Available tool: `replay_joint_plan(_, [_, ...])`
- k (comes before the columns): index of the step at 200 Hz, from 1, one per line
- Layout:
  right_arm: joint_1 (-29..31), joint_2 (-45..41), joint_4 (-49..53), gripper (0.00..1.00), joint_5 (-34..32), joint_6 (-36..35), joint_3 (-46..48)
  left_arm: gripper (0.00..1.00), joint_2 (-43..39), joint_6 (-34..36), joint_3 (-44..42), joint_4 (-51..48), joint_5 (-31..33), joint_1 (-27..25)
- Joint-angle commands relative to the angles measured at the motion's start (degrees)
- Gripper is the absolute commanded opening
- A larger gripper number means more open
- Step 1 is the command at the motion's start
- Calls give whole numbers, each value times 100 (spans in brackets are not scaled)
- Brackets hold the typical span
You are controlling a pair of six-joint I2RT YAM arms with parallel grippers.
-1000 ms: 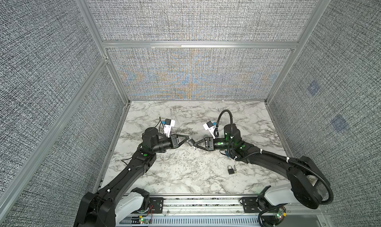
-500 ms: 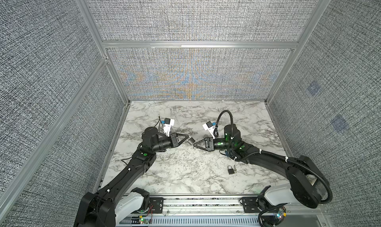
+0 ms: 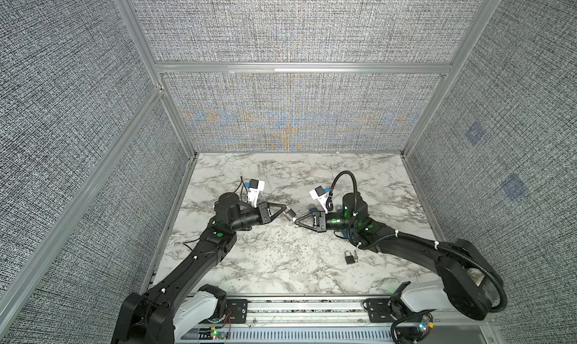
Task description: Lock with the key
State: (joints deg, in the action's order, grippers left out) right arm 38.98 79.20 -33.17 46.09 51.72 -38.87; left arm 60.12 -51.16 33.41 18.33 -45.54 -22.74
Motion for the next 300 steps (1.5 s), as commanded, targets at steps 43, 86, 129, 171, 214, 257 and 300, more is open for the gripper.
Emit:
replay_joint_plan(43, [-61,-349,378,0,-107,-74,283,0,-16,53,96,418,164,42])
replay_joint_plan(86, [-249,-878,1299,0,-553,-456,344,0,97,159,128,178,151,42])
replay_joint_plan(129, [-759,-1672,2904,0,-1220,-957,188,0,660,418,182,-219,97,-125])
replay_joint_plan(171, [-1421,-2141,4223,0,-1572,-1287,-56,0,1562,598,372,-318,370,-796])
replay_joint_plan(214, [-1665,-2200,4561,0,-1660,-1362,-41,0,2846,628,786,-175,414,-1311])
replay_joint_plan(257, [-1662,-2027,4683,0,-1662,-1473,-39,0,3892,774,1468,-387,484,-1564])
replay_joint_plan(300, [-1660,-1881,4697,0,-1664,-1566,-18,0,4665,761,1982,-557,384,-1728])
